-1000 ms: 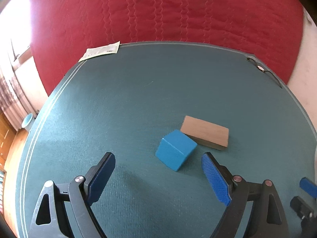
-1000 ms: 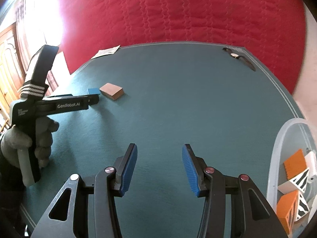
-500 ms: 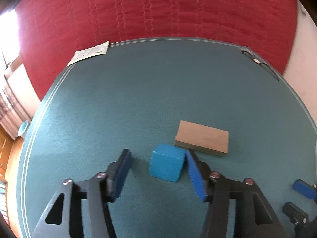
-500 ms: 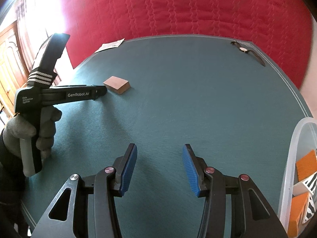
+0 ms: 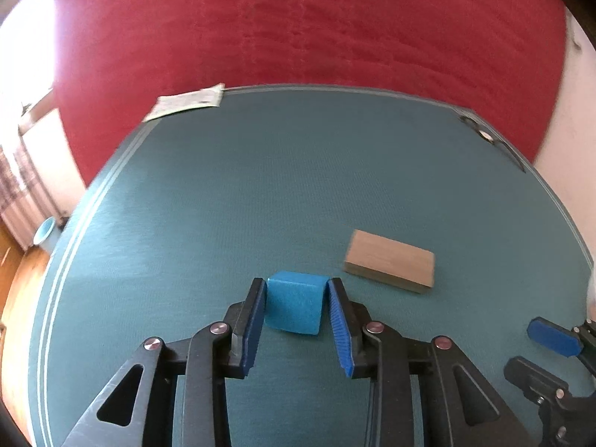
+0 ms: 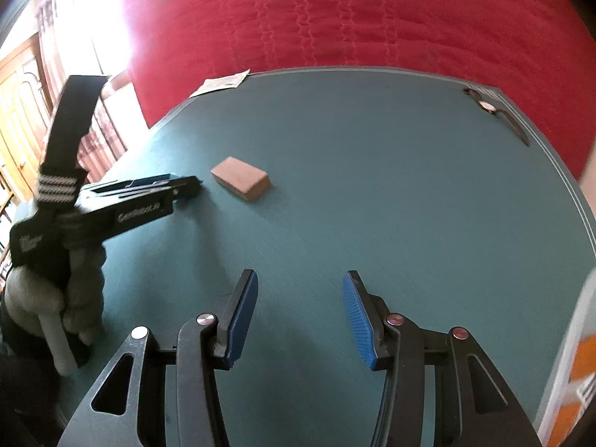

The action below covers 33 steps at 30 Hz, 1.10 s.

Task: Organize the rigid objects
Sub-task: 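Move the right gripper over the beige wooden block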

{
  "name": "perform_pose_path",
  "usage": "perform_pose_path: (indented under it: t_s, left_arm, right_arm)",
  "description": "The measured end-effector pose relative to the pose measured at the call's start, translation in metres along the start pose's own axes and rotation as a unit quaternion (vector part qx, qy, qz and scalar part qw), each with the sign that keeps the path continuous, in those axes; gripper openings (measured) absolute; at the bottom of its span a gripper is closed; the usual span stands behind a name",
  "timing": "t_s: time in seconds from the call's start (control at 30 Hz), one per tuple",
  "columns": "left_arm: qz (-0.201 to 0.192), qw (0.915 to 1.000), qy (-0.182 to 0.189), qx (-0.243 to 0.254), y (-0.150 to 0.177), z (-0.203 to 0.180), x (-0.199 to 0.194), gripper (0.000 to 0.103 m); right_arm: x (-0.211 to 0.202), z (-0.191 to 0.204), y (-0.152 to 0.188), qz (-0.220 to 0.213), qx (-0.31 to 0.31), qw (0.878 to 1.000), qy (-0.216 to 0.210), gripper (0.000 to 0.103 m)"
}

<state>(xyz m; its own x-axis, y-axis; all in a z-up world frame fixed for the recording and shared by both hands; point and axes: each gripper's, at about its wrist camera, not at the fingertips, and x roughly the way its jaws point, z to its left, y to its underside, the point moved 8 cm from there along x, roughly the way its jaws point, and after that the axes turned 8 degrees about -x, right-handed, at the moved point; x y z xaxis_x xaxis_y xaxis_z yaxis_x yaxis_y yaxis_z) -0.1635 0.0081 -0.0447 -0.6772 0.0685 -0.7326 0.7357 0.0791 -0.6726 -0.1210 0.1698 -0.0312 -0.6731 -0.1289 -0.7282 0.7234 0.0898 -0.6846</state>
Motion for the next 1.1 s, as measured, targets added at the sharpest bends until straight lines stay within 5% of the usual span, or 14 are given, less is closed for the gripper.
perform_pose_path:
  t_s: [0.53, 1.1]
  left_arm:
    - [-0.011, 0.9987, -0.040, -0.031, -0.003, 0.023, 0.002, 0.035]
    - [-0.007, 0.9982, -0.048, -0.036, 0.000, 0.027, 0.003, 0.035]
  right_arm:
    - [0.066, 0.021, -0.069, -0.009, -0.030, 0.999, -0.022, 0.049]
    - [0.083, 0.043, -0.083, -0.005, -0.097, 0.994, -0.044, 0.049]
